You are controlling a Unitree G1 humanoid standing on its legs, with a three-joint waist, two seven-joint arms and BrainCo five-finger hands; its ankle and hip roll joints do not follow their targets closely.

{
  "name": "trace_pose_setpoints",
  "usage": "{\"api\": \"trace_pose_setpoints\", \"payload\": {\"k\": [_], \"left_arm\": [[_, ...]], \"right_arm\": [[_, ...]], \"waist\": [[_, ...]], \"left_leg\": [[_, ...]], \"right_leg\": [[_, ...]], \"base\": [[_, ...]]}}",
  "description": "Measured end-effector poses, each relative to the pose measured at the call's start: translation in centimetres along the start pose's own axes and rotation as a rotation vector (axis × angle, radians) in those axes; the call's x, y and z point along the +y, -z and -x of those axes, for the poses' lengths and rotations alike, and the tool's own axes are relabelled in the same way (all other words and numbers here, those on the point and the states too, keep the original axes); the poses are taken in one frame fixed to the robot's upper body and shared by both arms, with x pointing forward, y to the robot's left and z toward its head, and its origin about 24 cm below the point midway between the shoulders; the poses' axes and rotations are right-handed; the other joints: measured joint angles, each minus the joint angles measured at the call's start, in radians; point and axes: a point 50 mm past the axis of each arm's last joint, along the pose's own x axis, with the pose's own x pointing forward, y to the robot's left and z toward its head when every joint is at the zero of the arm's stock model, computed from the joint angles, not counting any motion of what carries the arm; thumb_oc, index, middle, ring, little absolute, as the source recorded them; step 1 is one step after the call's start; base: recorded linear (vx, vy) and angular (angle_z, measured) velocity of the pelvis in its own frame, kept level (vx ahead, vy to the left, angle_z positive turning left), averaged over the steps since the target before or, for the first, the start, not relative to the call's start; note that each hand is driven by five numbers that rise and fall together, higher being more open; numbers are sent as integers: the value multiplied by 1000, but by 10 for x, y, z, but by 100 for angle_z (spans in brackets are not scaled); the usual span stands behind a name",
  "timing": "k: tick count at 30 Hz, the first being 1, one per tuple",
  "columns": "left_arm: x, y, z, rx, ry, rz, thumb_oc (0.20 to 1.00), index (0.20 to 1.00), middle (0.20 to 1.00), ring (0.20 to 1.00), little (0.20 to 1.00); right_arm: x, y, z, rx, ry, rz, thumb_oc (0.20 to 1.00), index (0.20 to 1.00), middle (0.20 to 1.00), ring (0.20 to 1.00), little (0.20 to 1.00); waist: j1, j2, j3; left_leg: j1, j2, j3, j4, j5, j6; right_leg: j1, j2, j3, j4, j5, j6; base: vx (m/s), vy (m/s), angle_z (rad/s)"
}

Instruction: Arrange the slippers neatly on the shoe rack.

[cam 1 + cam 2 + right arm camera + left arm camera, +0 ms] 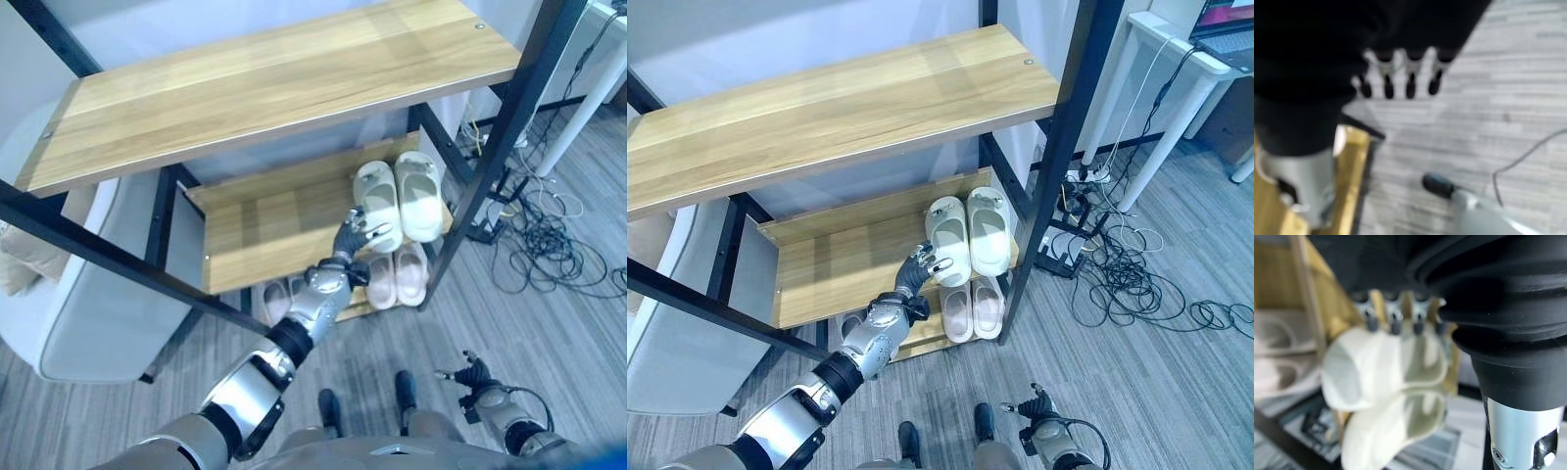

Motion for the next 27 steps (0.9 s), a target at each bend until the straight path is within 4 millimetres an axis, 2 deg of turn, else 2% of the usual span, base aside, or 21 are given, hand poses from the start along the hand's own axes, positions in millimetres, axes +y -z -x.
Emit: {"api": "trace_pose_setpoints", "payload": {"k": [14, 23, 26, 27], "left_arm": [[4, -2, -1, -8, -6, -30, 1000, 1000, 1000, 1000, 1000], [24, -21, -2, -87, -39, -127, 1000, 1000, 1000, 1000, 1000], [26, -30, 2, -140, -22, -166, 1000, 1000, 1000, 1000, 1000], [31, -41, 13, -209, -5, -177, 1000, 1000, 1000, 1000, 1000]], "right_arm": [[0, 0, 0, 0, -2, 0, 1000, 1000, 1000, 1000, 1000], [0, 1, 0, 4, -10, -2, 1000, 1000, 1000, 1000, 1000], [0, 4, 0, 17, -9, -25, 1000, 1000, 1000, 1000, 1000], [0, 5, 1, 20, -6, -45, 1000, 1000, 1000, 1000, 1000]], "waist": [[-1, -1, -11], [13, 9, -29], [22, 7, -33], [28, 8, -33]], "left_leg": [[9, 2, 1, 0, 0, 0], [16, 3, -3, -1, -1, -1], [15, 3, -4, -1, 0, 0], [15, 3, -4, -3, 0, 0]], "right_leg": [[8, 1, 0, 0, 1, 0], [19, 2, -6, -4, 1, -1], [20, 2, -7, -5, 1, -1], [18, 2, -6, -5, 1, -1]], "base": [[1, -5, 0], [2, -2, 1], [-11, -1, 0], [-33, 6, 1]]}}
